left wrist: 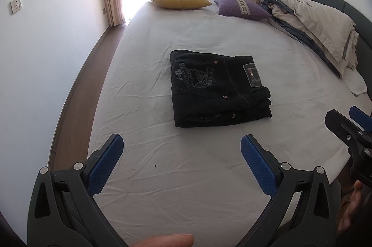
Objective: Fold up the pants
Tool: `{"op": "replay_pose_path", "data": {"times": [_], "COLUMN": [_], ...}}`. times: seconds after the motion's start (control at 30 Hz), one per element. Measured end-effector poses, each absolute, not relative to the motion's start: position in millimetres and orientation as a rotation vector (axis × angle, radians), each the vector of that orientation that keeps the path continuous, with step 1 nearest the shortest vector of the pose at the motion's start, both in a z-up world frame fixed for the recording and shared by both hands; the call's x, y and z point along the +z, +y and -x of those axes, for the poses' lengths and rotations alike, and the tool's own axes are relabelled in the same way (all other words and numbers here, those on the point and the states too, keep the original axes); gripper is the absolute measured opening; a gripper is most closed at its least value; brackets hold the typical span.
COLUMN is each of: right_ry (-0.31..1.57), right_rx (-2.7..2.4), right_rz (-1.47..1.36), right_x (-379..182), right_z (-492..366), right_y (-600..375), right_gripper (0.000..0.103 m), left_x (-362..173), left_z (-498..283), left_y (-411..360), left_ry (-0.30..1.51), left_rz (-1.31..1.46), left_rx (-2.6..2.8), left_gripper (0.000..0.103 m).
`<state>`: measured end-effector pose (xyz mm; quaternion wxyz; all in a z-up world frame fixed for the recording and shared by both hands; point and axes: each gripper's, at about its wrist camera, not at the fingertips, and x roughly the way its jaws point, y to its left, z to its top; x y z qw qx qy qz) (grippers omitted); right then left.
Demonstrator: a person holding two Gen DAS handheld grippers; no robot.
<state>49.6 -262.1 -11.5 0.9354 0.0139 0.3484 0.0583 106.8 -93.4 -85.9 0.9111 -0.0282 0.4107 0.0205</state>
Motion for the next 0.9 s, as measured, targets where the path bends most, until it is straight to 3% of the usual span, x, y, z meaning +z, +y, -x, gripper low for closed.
{"op": "replay_pose_path", "data": {"times": [0.9], "right_ry": [0.724], "right_rx": [0.128], "right_rz": [-0.024], "right_x": [-17.8], "right_z": [-48.1], "right_y": [-256.0], "right_gripper": [0.103], "left_x": [-90.1], "left_z": [-105.6], "left_y": [-96.0], "left_ry": [0.852], "left_rz": [0.067], "left_rx": [0.046], "left_gripper": [0.103]}}
